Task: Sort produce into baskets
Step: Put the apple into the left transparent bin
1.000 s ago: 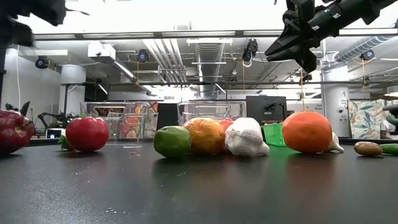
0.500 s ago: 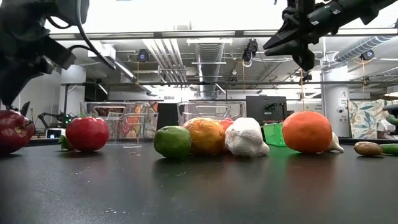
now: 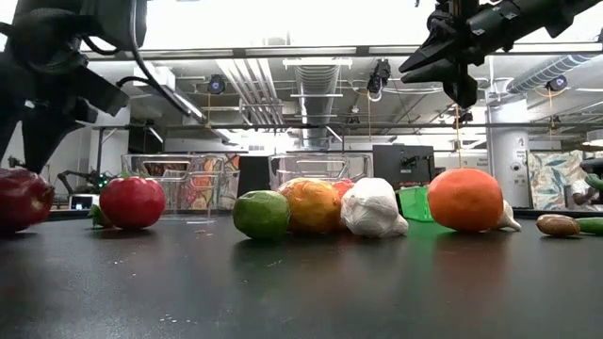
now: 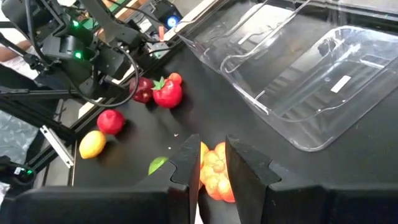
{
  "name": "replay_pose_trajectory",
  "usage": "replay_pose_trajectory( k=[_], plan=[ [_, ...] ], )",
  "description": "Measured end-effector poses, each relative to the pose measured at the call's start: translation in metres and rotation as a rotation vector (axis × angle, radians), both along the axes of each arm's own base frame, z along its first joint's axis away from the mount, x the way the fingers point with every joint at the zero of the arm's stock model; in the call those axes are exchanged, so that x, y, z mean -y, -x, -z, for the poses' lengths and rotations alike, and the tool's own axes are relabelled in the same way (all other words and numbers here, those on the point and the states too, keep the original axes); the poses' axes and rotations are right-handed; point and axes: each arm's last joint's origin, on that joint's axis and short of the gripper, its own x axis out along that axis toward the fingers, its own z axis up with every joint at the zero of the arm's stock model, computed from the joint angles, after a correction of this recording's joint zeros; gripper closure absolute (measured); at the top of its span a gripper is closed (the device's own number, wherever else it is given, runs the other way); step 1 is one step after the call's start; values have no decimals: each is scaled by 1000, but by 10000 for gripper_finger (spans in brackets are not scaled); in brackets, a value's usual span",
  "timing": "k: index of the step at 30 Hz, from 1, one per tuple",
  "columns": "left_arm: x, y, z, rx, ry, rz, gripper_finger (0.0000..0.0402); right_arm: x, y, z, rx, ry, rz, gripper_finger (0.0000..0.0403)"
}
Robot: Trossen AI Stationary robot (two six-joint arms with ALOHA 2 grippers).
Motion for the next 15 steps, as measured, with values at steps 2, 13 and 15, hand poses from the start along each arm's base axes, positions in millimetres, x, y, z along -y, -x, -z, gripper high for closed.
replay_pose_trajectory(
  k=[2,13,15],
  plan=[
    [0,0,-1,3,4,1,72,0,0,0,1,-3,1,335],
    [-1,11,12,-7,35,-67,72,0,0,0,0,-3,1,335],
    [-2,14,14,-1,34,-76,72,0,0,0,-1,1,-1,335]
  ],
)
